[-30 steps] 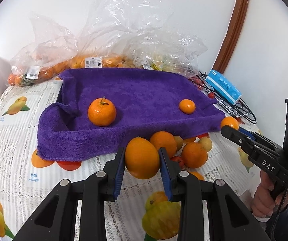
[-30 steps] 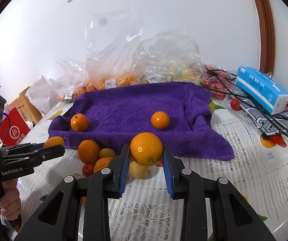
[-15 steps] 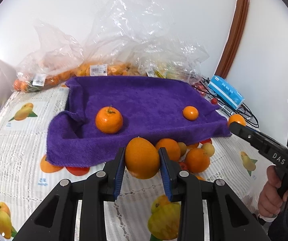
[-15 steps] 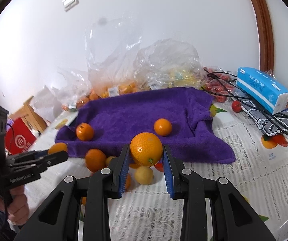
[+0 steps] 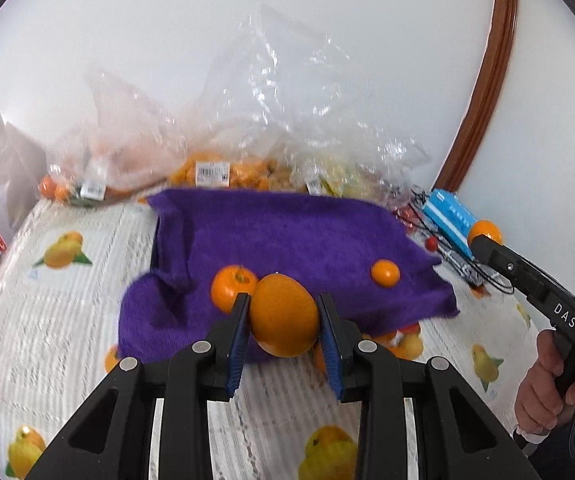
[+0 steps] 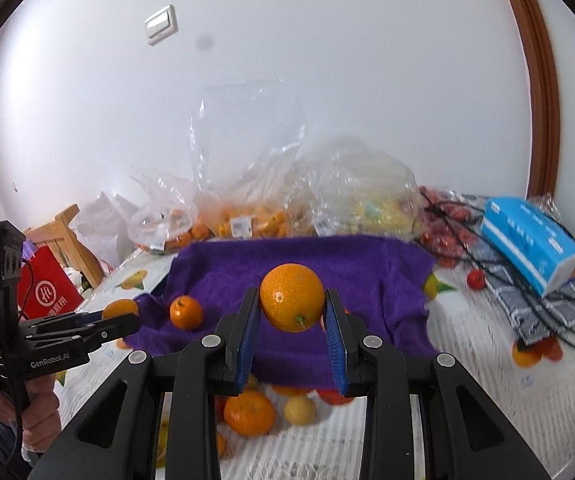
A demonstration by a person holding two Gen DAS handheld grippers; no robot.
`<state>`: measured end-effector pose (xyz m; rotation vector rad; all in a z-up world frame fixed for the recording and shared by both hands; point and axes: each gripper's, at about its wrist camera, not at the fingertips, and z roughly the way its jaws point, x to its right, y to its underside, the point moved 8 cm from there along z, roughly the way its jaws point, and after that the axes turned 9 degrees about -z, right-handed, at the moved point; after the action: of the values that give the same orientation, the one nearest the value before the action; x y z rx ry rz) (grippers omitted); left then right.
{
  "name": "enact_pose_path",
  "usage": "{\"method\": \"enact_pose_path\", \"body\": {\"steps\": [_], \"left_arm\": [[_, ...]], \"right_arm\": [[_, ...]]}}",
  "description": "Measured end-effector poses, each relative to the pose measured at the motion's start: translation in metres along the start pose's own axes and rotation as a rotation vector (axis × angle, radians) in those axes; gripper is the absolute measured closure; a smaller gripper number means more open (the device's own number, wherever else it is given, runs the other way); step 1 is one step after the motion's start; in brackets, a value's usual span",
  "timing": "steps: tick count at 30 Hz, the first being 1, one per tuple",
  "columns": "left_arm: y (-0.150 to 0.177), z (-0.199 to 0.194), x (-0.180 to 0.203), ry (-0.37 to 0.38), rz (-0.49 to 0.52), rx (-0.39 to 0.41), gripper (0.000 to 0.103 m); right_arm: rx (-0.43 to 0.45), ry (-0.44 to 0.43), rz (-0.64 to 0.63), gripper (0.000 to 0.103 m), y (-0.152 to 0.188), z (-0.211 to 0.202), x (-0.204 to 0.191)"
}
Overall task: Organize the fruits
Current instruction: 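Carry both held oranges over the purple towel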
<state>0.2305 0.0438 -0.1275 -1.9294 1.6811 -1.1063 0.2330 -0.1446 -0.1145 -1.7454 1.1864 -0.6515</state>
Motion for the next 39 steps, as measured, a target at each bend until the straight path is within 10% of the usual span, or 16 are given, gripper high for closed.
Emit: {"method": "enact_pose_path", "body": {"steps": [11,39], "left_arm": [[-0.032,0.034,0.011,-0.018,-0.010,-0.007,0.072],[-0.006,0.083,0.001,0.018,-0.041,-0.071,0.072]], "right_arm": [[0.032,-0.010,-0.016,0.071,-0.031,0.023,0.012],[-0.159,0.079,-0.008,0.071,0.030,0.073,0.047]]}}
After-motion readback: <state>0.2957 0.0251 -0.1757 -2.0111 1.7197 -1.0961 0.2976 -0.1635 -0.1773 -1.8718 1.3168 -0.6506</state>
